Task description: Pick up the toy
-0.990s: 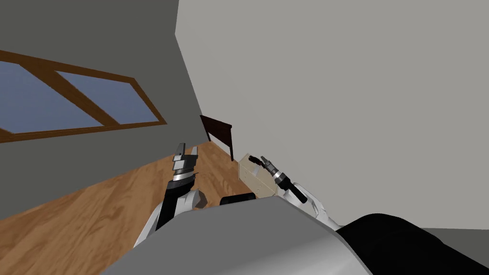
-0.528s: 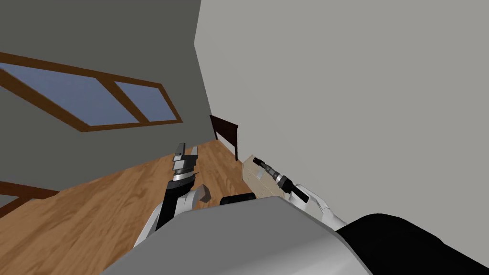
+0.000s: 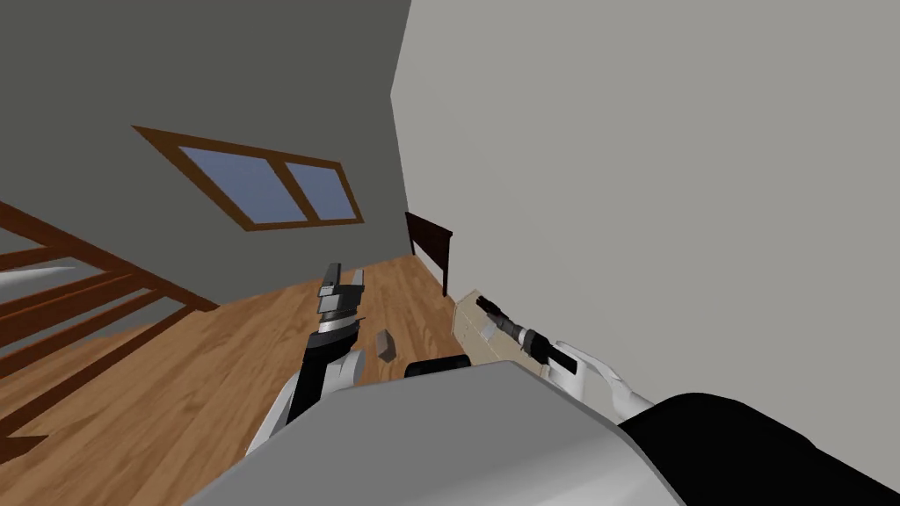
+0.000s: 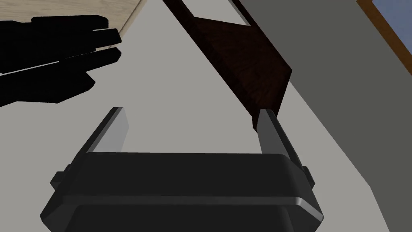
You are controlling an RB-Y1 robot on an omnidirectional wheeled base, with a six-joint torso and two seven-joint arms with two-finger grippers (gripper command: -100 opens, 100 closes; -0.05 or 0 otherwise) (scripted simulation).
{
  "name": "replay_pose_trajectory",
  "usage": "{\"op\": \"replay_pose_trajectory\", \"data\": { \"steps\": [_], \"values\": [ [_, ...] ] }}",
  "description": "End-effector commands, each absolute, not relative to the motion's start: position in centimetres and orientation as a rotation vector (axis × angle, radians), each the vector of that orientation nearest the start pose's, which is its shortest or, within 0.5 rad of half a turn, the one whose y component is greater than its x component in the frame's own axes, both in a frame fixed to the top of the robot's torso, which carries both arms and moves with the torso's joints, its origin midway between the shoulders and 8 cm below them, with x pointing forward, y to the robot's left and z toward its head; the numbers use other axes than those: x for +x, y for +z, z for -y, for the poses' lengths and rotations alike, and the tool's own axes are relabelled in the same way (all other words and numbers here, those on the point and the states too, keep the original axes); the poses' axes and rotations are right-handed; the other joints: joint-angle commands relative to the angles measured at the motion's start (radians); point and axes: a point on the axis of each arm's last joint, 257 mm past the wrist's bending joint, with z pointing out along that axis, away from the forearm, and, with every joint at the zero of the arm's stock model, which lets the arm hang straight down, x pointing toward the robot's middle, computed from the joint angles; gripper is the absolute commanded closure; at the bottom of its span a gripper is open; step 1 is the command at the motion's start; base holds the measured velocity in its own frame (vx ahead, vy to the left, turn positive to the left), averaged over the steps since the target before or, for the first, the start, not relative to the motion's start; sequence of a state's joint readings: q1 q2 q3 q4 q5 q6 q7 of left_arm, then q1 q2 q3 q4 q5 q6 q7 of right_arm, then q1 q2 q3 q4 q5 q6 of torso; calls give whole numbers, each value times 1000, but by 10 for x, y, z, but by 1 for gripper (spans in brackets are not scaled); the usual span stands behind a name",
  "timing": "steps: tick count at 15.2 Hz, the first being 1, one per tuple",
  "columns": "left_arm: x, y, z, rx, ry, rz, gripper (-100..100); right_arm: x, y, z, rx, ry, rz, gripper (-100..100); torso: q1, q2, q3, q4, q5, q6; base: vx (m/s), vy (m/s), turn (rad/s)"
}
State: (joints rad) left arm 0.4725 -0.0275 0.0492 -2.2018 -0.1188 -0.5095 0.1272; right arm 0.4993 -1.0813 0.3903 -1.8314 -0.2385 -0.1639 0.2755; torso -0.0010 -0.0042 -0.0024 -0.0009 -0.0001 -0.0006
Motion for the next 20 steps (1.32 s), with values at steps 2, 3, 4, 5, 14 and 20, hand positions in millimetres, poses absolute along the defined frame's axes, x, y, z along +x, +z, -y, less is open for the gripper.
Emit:
{"op": "replay_pose_trajectory", "data": {
  "steps": [2, 3, 4, 5, 14, 20],
  "values": [
    [359, -1, -285, -686, -1297, -656, 0, 297, -372, 349, 338, 605, -2238, -100, 0, 0, 0, 0, 0, -1, 44, -28, 361],
    [359, -1, -285, -686, -1297, -656, 0, 282, -389, 366, 322, 535, -2305, -100, 0, 0, 0, 0, 0, 0, 43, -23, 402],
    [359, -1, -285, -686, -1297, -656, 0, 282, -387, 370, 308, 522, -2313, -100, 0, 0, 0, 0, 0, -1, 42, -28, 292],
    [359, -1, -285, -686, -1297, -656, 0, 265, -403, 386, 293, 455, -2376, -100, 0, 0, 0, 0, 0, 0, 35, -31, 291],
    [359, -1, -285, -686, -1297, -656, 0, 189, -440, 473, 164, 136, -2635, -100, 0, -1, -1, 0, 0, 0, 45, -36, 298],
    [359, -1, -285, -686, -1297, -656, 0, 124, -457, 515, 101, -31, -2799, -100, 1, -1, -1, 0, 0, 0, 42, -27, 278]
  ]
}}
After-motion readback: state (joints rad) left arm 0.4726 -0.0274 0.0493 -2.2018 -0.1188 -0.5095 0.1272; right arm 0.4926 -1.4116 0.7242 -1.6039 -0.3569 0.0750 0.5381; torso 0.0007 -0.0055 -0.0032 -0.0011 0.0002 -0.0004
